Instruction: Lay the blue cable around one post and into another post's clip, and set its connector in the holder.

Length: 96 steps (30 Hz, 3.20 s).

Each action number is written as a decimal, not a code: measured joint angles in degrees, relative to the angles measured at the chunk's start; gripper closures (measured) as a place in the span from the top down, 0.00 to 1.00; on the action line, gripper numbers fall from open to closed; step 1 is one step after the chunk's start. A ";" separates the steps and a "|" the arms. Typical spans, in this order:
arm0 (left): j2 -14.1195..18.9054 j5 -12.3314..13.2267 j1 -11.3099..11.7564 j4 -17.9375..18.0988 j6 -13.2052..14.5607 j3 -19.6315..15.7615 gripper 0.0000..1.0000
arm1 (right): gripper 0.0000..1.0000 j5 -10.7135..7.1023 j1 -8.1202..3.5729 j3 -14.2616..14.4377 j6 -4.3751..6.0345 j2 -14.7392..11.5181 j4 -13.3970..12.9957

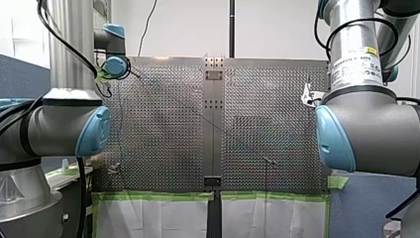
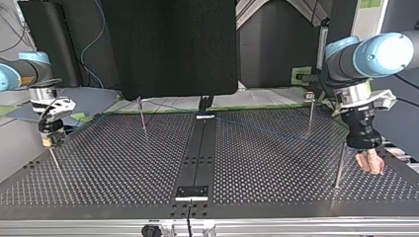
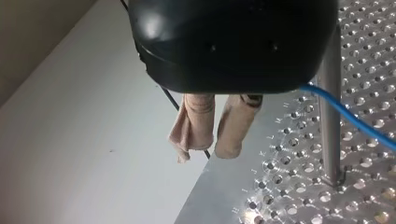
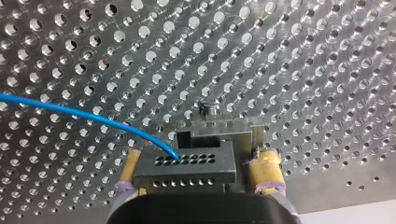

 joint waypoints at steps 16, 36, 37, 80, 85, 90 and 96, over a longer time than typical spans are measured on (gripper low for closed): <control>-4.88 -0.90 1.44 1.97 -1.78 1.35 0.24 | 1.00 0.00 0.00 0.00 0.00 0.00 0.00; -8.51 -0.78 3.12 2.88 -1.34 2.51 0.27 | 1.00 0.00 0.00 0.00 0.00 0.00 0.00; -9.11 -0.75 3.17 2.96 -1.09 2.51 0.27 | 1.00 0.00 0.00 0.00 0.00 0.00 -0.01; -9.70 2.36 1.06 -3.57 -14.65 2.47 1.00 | 1.00 0.00 0.00 0.00 0.00 0.00 -0.01; -9.47 1.41 0.94 -4.77 -16.79 2.47 1.00 | 1.00 0.00 0.00 0.00 0.00 0.00 0.00; -9.32 0.77 0.83 -5.91 -17.34 2.38 1.00 | 1.00 0.00 0.00 0.00 0.00 0.00 0.00; -7.82 0.27 0.83 -6.50 -17.57 1.49 1.00 | 1.00 0.00 0.00 0.00 0.00 0.00 -0.01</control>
